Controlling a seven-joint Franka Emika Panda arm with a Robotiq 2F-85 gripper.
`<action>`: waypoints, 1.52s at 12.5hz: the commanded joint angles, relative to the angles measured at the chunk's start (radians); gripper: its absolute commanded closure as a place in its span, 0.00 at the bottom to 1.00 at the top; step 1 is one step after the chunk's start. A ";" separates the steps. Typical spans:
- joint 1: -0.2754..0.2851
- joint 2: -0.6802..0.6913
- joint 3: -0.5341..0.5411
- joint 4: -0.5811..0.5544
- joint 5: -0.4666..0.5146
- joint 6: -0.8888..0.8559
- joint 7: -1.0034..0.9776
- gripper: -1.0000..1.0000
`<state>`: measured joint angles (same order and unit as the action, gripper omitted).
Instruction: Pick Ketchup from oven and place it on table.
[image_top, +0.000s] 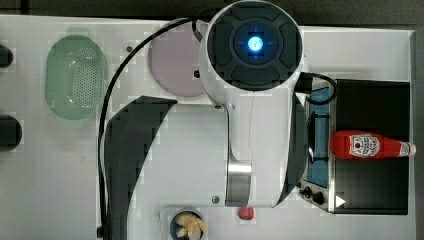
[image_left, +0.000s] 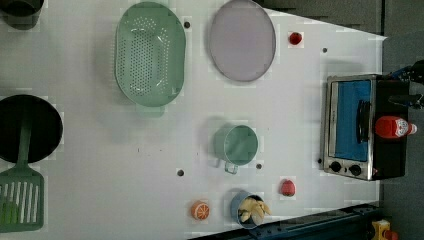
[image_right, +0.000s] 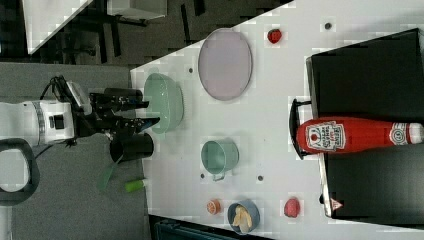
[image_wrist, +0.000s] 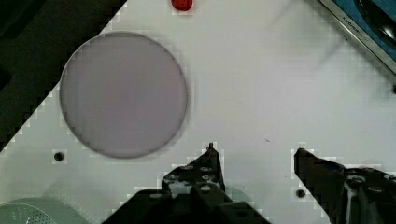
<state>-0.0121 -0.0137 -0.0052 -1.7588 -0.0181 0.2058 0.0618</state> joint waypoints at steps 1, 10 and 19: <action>-0.027 -0.487 0.006 -0.314 0.027 -0.205 -0.050 0.21; -0.068 -0.365 -0.192 -0.316 0.023 -0.100 -0.053 0.00; -0.087 -0.098 -0.464 -0.314 -0.033 0.354 -0.061 0.00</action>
<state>-0.1371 -0.1281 -0.4475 -2.0742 -0.0524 0.5200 0.0421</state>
